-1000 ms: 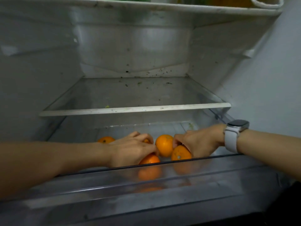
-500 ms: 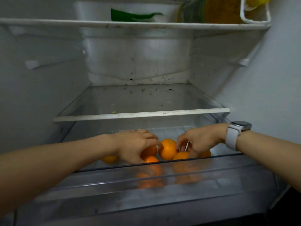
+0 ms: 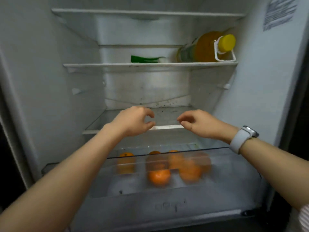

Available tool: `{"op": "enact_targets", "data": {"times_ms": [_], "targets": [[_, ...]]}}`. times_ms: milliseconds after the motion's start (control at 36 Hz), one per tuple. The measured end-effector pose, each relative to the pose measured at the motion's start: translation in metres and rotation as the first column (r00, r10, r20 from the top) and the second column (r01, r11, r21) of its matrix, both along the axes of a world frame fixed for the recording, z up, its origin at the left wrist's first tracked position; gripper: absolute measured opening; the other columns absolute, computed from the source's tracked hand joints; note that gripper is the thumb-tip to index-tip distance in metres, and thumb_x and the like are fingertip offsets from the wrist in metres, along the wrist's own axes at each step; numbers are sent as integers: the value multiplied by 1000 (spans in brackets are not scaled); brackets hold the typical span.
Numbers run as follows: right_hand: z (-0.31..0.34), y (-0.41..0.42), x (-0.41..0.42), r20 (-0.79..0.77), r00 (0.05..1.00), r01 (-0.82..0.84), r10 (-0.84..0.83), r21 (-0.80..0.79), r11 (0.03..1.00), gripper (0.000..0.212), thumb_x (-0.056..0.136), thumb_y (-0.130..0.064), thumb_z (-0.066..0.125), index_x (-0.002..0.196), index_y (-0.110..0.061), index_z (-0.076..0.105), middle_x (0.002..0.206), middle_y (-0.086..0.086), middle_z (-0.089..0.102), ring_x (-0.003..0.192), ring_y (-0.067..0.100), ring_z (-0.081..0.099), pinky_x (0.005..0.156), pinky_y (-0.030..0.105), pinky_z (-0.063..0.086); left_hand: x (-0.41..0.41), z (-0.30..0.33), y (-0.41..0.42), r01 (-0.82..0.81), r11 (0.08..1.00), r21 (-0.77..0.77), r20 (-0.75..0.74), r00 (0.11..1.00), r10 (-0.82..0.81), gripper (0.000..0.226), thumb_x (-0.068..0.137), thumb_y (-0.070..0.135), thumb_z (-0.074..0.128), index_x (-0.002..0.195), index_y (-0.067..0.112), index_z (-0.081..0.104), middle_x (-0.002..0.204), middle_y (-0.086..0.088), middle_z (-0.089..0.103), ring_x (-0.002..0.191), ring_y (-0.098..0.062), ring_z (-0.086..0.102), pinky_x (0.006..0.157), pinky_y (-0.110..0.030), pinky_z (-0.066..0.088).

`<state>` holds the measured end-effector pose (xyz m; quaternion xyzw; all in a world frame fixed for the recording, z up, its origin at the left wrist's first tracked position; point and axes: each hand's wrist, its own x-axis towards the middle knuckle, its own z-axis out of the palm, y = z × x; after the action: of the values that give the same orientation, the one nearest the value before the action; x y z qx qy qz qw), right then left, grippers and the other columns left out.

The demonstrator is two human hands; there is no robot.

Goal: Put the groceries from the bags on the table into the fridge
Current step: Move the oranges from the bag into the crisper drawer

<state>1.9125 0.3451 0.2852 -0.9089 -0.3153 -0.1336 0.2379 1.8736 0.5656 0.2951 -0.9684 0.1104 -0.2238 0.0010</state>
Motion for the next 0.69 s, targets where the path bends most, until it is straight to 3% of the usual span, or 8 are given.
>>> {"op": "enact_targets", "data": {"times_ms": [139,278,389,444,500,556,639,694], "targets": [[-3,9,-35,148,989,-28,-5,218,975,29,90,-14,51,117,-11,61,117,5,65,107,17,58,88,17,36,-53,-3,-11,-40,978,-202,181,981,77,38,91,38,51,125,22,54,125,-3,55,116,-24,52,90,-36,45],[-33,10,-81,348,937,-76,-21,264,961,28,88,-13,48,113,-9,62,115,9,63,110,28,55,96,37,41,-126,-36,-25,-16,940,-342,430,887,171,39,86,34,50,119,15,59,120,-6,60,114,-29,53,93,-43,44],[-81,8,-113,553,831,-89,-53,228,970,40,78,-21,42,110,-11,62,116,12,61,109,31,53,95,45,42,-173,-88,-33,-115,928,-353,449,850,277,50,81,34,48,127,15,53,132,-7,53,122,-29,47,94,-46,42],[-103,7,-128,559,828,-56,-53,176,983,46,76,-22,40,116,-12,59,127,14,55,118,32,45,101,54,37,-188,-114,-35,-221,919,-328,365,867,339,58,83,32,51,138,18,41,145,-9,40,134,-32,34,98,-51,38],[-121,5,-137,538,842,2,-40,71,997,50,75,-20,48,125,-14,54,139,16,45,129,33,37,104,62,29,-196,-133,-34,-343,895,-286,135,910,392,70,89,32,53,148,26,17,158,-5,10,144,-29,8,106,-54,29],[-134,4,-142,483,875,68,-23,-75,995,64,75,-17,58,138,-17,41,151,15,26,140,35,20,106,64,18,-198,-145,-30,-410,887,-211,-94,912,399,79,91,33,52,148,35,-4,157,3,-17,144,-27,-12,110,-57,21],[-142,2,-141,408,913,114,-14,-221,969,78,85,-24,53,147,-28,7,156,6,-13,142,30,-16,110,61,6,-194,-153,-26,-426,886,-183,-245,892,379,85,92,32,53,145,40,-13,153,5,-29,141,-28,-23,111,-61,16],[-141,-1,-138,385,923,114,-2,-269,956,80,87,-26,52,147,-31,-1,151,2,-27,138,27,-28,110,60,5,-188,-154,-23,-448,878,-166,-263,879,399,85,92,33,53,144,41,-14,152,5,-30,140,-29,-26,111,-61,16]]}}
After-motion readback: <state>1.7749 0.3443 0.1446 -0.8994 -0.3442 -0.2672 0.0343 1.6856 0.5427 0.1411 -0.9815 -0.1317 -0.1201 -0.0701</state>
